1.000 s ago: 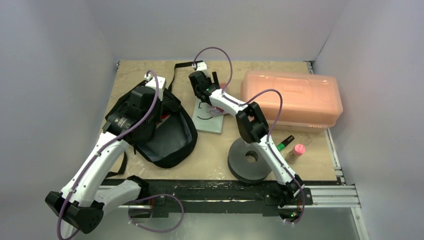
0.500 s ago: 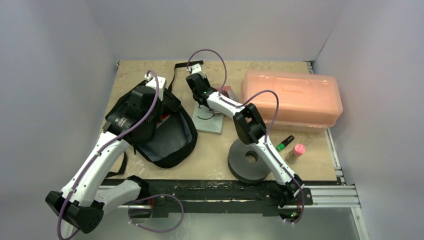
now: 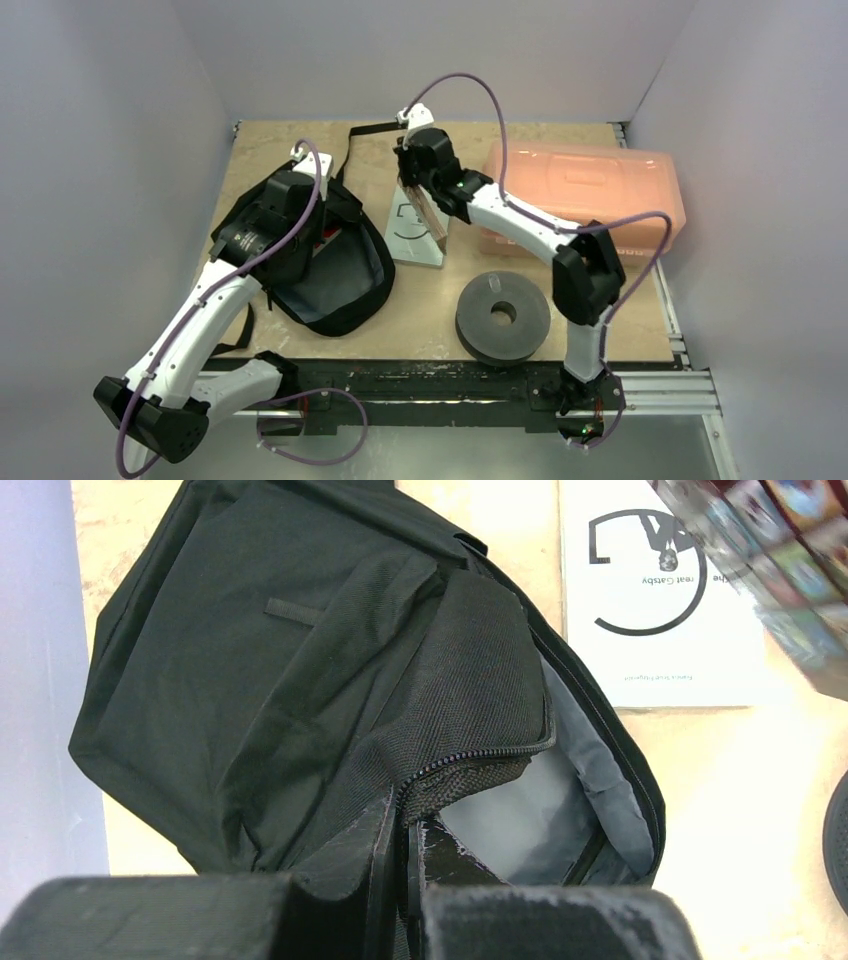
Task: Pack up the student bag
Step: Pick up the book from the center of the board.
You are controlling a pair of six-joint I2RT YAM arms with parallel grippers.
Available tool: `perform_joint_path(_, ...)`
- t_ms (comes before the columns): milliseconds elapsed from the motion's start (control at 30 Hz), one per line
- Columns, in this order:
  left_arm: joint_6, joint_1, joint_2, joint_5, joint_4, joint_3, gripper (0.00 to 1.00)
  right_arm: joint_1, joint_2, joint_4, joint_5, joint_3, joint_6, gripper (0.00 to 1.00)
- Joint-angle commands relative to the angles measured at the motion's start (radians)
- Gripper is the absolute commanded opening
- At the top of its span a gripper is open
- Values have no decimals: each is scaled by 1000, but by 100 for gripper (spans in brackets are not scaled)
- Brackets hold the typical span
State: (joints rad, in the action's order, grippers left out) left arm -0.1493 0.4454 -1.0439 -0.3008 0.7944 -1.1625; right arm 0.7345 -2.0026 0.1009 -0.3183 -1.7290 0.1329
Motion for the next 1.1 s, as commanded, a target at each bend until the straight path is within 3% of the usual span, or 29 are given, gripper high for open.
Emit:
perform_joint_path(0,-32,-2,-14,-33,-28,-23,0,32,168,-223,310,301,73,0)
perform_joint_path(267,-39,-2,-50,0,-26,-27,0,180,280,-588,322,581,73,0)
perform_joint_path(333,-42,-2,-58,-11,-21,-29,0,226,297,-712,270,639,117,0)
perform_joint_path(467,-48,-2,-77,-26,-6,-36,0,331,311,-926,138,726,-5,0)
perform_joint_path(633,-60,-4,-86,-49,7,-43,0,436,249,-1057,78,758,-162,0)
perform_joint_path(733,-61,-4,-84,-52,9,-43,0,483,167,-1025,87,716,-213,0)
perform_joint_path(800,-61,-4,-85,-51,10,-43,0,498,141,-975,92,688,-217,19)
perform_joint_path(867,-60,-4,-85,-56,12,-43,0,499,124,-899,138,660,-192,48)
perform_joint_path(967,-57,-4,-82,-59,12,-43,0,499,111,-690,229,600,-116,62)
perform_joint_path(1067,-56,-4,-81,-60,13,-44,0,499,197,-625,264,672,5,74)
